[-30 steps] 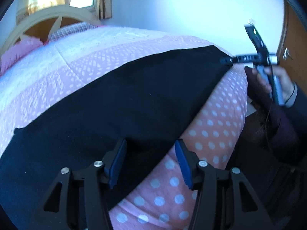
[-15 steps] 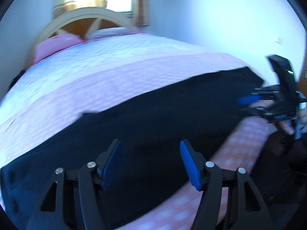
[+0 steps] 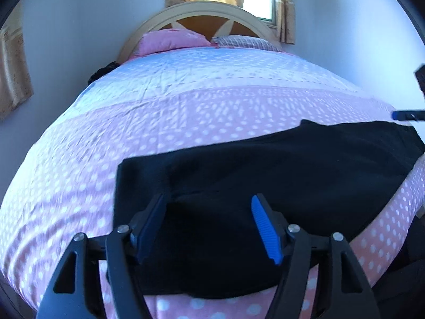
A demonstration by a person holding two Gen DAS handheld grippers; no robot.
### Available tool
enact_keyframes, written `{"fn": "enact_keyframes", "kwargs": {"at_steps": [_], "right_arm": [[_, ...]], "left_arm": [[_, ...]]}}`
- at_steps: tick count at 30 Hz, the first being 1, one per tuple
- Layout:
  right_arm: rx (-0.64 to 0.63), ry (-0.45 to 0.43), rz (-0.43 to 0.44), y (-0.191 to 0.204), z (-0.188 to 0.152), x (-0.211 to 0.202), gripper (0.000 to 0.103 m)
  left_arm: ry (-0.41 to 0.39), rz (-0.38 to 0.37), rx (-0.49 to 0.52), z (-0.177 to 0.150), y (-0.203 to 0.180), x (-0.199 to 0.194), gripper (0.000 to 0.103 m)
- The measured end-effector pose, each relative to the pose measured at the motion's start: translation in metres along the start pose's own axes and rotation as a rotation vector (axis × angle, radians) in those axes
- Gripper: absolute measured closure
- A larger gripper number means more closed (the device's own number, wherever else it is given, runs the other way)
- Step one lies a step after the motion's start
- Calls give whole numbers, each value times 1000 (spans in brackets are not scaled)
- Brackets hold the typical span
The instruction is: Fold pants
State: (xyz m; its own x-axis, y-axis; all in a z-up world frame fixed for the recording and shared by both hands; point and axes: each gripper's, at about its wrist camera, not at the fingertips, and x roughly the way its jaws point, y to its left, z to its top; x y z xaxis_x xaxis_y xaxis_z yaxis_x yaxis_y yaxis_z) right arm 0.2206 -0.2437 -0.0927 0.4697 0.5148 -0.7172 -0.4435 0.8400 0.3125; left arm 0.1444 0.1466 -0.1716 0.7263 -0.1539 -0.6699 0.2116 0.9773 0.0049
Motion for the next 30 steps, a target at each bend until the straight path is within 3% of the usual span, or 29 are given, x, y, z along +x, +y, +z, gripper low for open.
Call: {"fn": "enact_keyframes", "kwargs": {"at_steps": [8, 12, 14, 15, 16, 18, 24, 30], "right_arm": [[105, 89, 154, 47, 50, 111, 56], [167, 174, 186, 56, 51, 154, 56], [157, 209, 163, 64, 48, 169, 57], [137, 203, 143, 67, 47, 168, 74], [118, 206, 132, 71, 47, 168, 83], [99, 194, 104, 76, 49, 165, 92], [80, 136, 43, 81, 55, 156, 96], [111, 165, 22, 69, 48, 170, 96]], "left_arm": [[-27, -5, 13, -7, -5, 6, 29], [-24, -12, -2, -6, 6, 2, 27], [-20, -9, -13, -5, 9, 2, 27], [-20, -9, -17, -4, 11, 3, 27], [-19, -5, -18, -5, 12, 2, 26], [-19, -5, -22, -4, 14, 3, 26], [-11, 8, -15, -4, 16, 3, 25], [-6, 11, -9, -4, 18, 7, 22]]}}
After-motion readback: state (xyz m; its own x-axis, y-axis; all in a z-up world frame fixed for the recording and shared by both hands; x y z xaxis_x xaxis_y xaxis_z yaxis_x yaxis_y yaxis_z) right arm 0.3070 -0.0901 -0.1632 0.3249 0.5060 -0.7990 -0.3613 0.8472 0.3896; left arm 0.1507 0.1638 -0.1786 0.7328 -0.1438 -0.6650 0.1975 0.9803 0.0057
